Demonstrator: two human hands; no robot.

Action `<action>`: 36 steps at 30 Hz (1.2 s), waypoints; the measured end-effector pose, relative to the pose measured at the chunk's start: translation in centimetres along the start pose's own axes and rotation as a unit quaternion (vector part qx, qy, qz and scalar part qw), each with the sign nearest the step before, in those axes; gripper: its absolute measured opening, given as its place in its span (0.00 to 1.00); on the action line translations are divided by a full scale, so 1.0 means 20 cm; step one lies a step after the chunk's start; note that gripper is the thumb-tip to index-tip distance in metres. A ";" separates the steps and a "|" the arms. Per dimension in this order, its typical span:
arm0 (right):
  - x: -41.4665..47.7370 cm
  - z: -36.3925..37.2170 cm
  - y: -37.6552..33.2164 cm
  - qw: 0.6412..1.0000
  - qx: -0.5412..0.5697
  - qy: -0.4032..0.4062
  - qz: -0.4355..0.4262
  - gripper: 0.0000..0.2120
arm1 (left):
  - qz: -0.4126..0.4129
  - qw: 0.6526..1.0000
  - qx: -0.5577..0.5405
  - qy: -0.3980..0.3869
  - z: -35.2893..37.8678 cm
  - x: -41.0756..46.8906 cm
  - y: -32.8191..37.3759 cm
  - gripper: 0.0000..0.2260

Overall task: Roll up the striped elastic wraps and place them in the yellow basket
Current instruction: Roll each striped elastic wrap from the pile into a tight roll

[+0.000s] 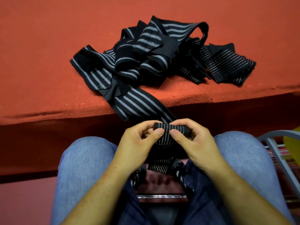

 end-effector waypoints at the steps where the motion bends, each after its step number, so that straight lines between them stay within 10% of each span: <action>1: 0.00 0.00 0.00 1.000 -0.007 0.005 -0.004 0.06 | -0.002 1.000 0.000 0.000 0.00 0.00 0.00 0.07; 29: 0.00 -0.01 -0.01 0.993 0.107 -0.024 0.051 0.15 | -0.009 1.000 0.006 -0.006 0.01 -0.01 0.02 0.18; 36: 0.01 0.00 0.01 0.999 -0.017 -0.050 0.007 0.15 | -0.021 1.000 0.001 -0.002 0.00 -0.01 0.00 0.15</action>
Point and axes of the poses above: each hand's wrist, its own x-axis towards the middle knuckle, its own z-axis out of the palm, y = z × x, the point moved 1 cm from there along x, towards the middle knuckle, and after that the axes turned 13 degrees about z, right-handed, at the moved point
